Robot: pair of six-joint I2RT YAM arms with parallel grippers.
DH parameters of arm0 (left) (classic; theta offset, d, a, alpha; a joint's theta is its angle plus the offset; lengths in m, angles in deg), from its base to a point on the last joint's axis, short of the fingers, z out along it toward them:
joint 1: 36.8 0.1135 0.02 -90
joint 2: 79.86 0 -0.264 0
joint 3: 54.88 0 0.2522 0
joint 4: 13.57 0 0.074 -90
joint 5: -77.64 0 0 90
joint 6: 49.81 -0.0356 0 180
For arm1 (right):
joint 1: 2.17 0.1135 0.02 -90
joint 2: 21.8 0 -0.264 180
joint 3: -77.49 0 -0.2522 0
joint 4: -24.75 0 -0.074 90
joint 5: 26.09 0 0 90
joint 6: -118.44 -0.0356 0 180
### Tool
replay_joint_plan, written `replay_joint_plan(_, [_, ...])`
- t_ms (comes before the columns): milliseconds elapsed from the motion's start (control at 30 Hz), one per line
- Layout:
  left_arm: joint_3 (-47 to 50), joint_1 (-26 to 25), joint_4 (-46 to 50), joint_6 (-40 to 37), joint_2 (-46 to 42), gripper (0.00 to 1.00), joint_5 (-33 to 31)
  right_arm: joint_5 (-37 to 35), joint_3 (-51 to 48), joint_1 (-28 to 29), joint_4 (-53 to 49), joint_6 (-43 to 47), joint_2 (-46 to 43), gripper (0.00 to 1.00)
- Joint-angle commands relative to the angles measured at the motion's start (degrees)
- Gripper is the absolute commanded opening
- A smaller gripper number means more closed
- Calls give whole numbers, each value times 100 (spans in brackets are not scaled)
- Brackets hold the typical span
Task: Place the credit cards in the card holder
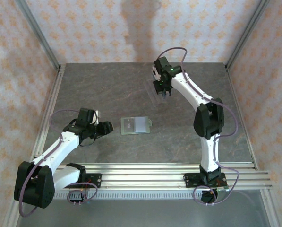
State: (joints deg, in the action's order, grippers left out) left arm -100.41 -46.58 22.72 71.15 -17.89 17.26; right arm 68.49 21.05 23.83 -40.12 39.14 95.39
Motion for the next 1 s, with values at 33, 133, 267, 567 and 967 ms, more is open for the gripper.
replay_joint_plan(33, [-87, -51, -52, 0, -133, 57, 186, 383, -102, 15, 29, -259, -437, 0])
replay_joint_plan(133, [-63, -50, -189, -2, -173, 56, 390, 702, -256, 10, 125, -472, -638, 0])
replay_joint_plan(267, [22, -60, -395, 291, -268, 57, 480, 1198, -771, 13, 456, -846, -1104, 0])
replay_joint_plan(567, [-27, -293, -808, 375, -116, 56, 562, 3003, -3082, 6, 1959, -1800, -2353, 0])
replay_joint_plan(967, [-242, -742, -1804, 663, 1264, 55, 583, 4850, -4812, 297, 3546, -2883, -2227, 0])
